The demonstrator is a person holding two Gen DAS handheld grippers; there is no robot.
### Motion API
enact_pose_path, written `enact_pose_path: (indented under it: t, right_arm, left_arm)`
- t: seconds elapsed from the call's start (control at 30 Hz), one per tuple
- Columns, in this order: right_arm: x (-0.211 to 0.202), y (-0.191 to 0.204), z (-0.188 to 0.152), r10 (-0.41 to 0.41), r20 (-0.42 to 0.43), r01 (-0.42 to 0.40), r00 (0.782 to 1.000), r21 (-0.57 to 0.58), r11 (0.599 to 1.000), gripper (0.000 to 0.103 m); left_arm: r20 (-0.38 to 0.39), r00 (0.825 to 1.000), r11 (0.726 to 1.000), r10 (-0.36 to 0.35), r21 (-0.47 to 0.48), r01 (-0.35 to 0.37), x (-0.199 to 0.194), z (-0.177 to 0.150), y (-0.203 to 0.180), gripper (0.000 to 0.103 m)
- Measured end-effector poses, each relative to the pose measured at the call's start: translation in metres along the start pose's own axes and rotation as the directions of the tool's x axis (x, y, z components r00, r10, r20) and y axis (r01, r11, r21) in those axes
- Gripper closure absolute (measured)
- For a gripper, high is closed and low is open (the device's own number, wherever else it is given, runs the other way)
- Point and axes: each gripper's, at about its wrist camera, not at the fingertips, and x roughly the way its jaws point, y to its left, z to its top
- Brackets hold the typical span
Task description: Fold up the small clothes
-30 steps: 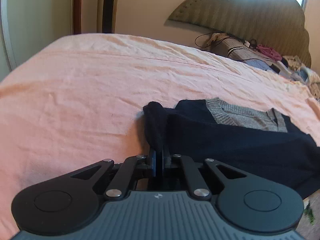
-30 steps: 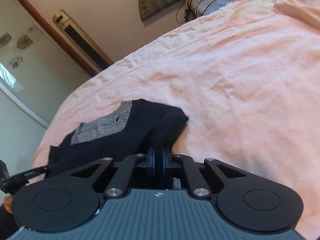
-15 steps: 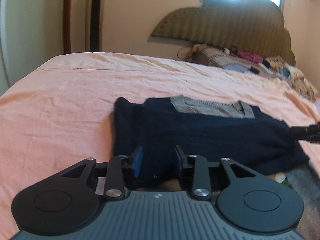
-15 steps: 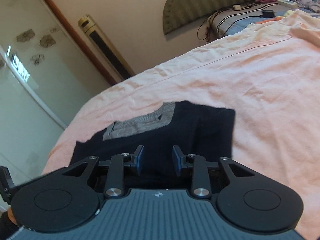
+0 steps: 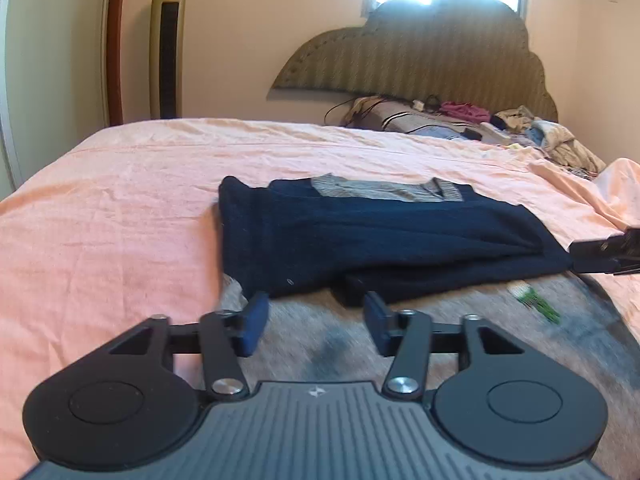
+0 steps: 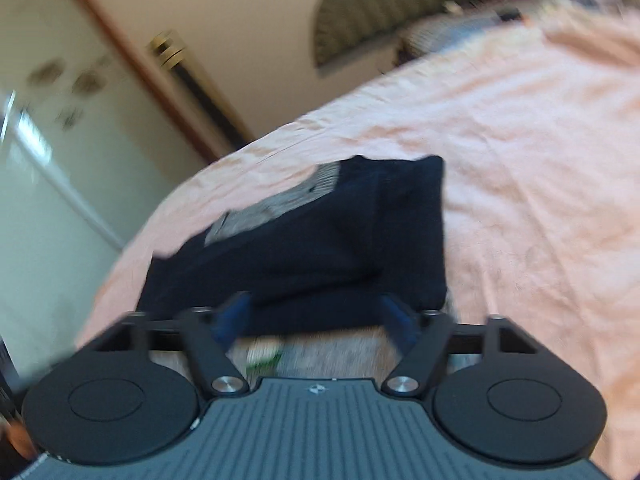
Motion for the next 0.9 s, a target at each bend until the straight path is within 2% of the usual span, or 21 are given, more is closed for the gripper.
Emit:
enact_pose_path:
  t: [0.07,0.13,0.17,0.2,0.23,0.27,0.33,0.4,0.47,0.5,0.57,0.6,0.67,0.7,0.73,0.77,0.83,0.9]
  right_arm:
    - [0.008,0.019,-0.012,-0.063,-0.048,0.059,0.997,-0.082,0.995,0.033]
    - [0.017,0.037,-0.029,-0.144,-0.053,0.131,0.988,-0.188,0.973,0.033]
    - [0.017,0.049,-0.041,-0.196,-0.023,0.181,0.98,-0.289,0.94,0.024]
    - [0.016,0.056,-0.052,-0.242,0.001,0.227,0.97,-0.355,0.907,0.018]
    - [0.01,0.059,-0.06,-0.27,0.037,0.263,0.962,-0.383,0.886,0.009]
    - [0.005,0.059,-0.064,-0.282,0.047,0.278,0.958,-0.392,0.877,0.005]
    - [-0.01,0.045,-0.069,-0.268,0.028,0.26,0.963,-0.353,0.899,0.001]
    - [-0.024,0.03,-0.074,-0.247,0.013,0.238,0.969,-0.311,0.92,0.001]
    - [-0.034,0.034,-0.077,-0.305,0.011,0.295,0.952,-0.297,0.908,0.002]
    - [-0.039,0.039,-0.077,-0.28,0.006,0.27,0.96,-0.274,0.923,0.006]
    - [-0.048,0.055,-0.083,-0.163,-0.004,0.156,0.987,-0.273,0.949,0.008]
    - [-0.048,0.065,-0.088,-0.118,-0.026,0.105,0.993,-0.293,0.95,0.007]
    - [-0.038,0.078,-0.103,-0.108,-0.095,0.067,0.99,-0.355,0.932,0.006]
    - [-0.037,0.08,-0.113,-0.124,-0.065,0.086,0.99,-0.415,0.906,0.003]
    - [-0.041,0.076,-0.119,-0.105,-0.037,0.078,0.994,-0.44,0.895,0.001]
    - [-0.045,0.069,-0.117,-0.092,-0.047,0.065,0.995,-0.409,0.91,0.001]
    - [-0.057,0.061,-0.11,-0.178,-0.045,0.148,0.983,-0.383,0.912,0.003]
    - [-0.08,0.048,-0.107,-0.169,-0.04,0.148,0.985,-0.312,0.938,0.01]
  left_arm:
    - [-0.046,0.999,1.0,0.014,0.015,-0.014,0.006,-0.006,-0.012,0.042]
    - [-0.116,0.992,0.998,0.055,0.031,-0.052,0.017,-0.013,-0.022,0.04]
    - [-0.096,0.992,0.995,0.086,0.059,-0.08,0.015,-0.018,-0.026,0.037]
    - [-0.095,0.989,0.991,0.114,0.08,-0.106,0.011,-0.023,-0.028,0.027]
    - [-0.1,0.987,0.989,0.128,0.087,-0.119,0.005,-0.027,-0.028,0.024]
    - [-0.102,0.987,0.99,0.121,0.089,-0.112,-0.002,-0.032,-0.026,0.023]
    - [-0.098,0.99,0.991,0.099,0.102,-0.089,-0.021,-0.047,-0.019,0.019]
    - [-0.091,0.992,0.989,0.093,0.122,-0.082,-0.035,-0.056,-0.015,0.018]
    - [-0.108,0.989,0.99,0.102,0.111,-0.09,-0.046,-0.058,-0.015,0.018]
    - [-0.118,0.988,0.991,0.103,0.1,-0.092,-0.05,-0.057,-0.017,0.018]
    - [-0.128,0.99,0.996,0.06,0.079,-0.05,-0.056,-0.056,-0.029,0.018]
    - [-0.125,0.992,0.997,0.028,0.081,-0.018,-0.059,-0.058,-0.037,0.018]
    - [-0.137,0.991,0.991,0.011,0.132,0.008,-0.058,-0.068,-0.052,0.018]
    - [-0.124,0.992,0.985,0.023,0.17,-0.001,-0.057,-0.075,-0.056,0.017]
    - [-0.097,0.995,0.984,0.024,0.179,-0.006,-0.061,-0.08,-0.054,0.017]
    - [-0.107,0.994,0.987,0.018,0.163,0.0,-0.064,-0.08,-0.049,0.017]
    - [-0.114,0.992,0.991,0.062,0.122,-0.048,-0.077,-0.079,-0.034,0.016]
    - [-0.107,0.99,0.993,0.096,0.077,-0.088,-0.094,-0.082,-0.014,0.016]
